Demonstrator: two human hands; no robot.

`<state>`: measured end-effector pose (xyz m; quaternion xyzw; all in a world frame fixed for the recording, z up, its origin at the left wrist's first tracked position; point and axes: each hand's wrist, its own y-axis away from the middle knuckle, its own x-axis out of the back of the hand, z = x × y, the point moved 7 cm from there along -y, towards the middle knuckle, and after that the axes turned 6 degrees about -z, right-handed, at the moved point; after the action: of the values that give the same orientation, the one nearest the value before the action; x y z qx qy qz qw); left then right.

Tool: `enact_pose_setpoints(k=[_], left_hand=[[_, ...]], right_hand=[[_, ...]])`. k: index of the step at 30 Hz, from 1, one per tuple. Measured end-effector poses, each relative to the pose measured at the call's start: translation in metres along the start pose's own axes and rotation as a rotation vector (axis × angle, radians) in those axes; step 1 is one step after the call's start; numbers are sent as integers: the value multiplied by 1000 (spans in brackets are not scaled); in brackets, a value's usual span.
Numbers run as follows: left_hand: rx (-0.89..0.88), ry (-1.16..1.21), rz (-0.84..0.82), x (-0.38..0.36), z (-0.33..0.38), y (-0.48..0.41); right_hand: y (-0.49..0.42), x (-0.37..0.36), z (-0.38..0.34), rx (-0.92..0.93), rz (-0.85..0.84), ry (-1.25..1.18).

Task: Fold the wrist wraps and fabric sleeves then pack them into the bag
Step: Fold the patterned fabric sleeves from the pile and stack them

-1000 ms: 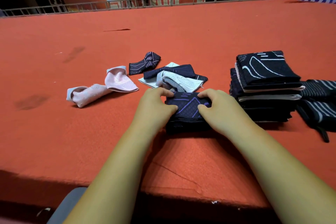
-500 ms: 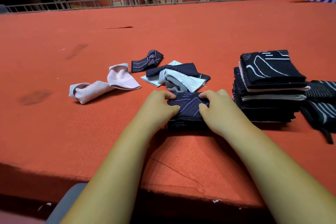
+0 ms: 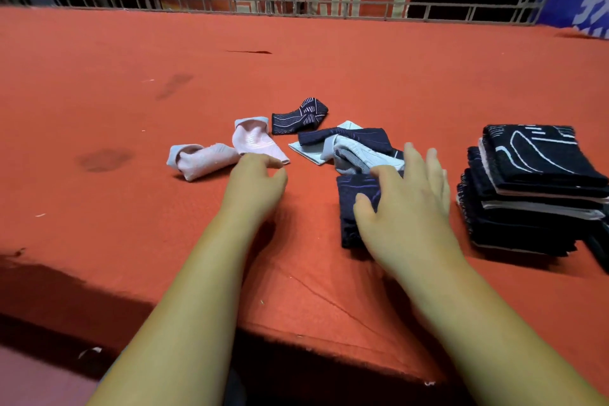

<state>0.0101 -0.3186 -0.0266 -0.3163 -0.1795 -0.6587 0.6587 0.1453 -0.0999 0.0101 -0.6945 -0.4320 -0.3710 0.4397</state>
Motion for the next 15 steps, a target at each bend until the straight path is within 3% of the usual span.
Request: enact_pose_setpoints(k=[4, 9, 15], left_hand=[[68, -189, 64, 19, -45, -18], [190, -410, 38, 33, -73, -18], [212, -495, -48, 43, -100, -22]], right_hand=[[-8, -15, -29, 64, -82, -79], [-19, -40, -90, 290, -137, -269], [-24, -102, -131, 346, -334, -284]])
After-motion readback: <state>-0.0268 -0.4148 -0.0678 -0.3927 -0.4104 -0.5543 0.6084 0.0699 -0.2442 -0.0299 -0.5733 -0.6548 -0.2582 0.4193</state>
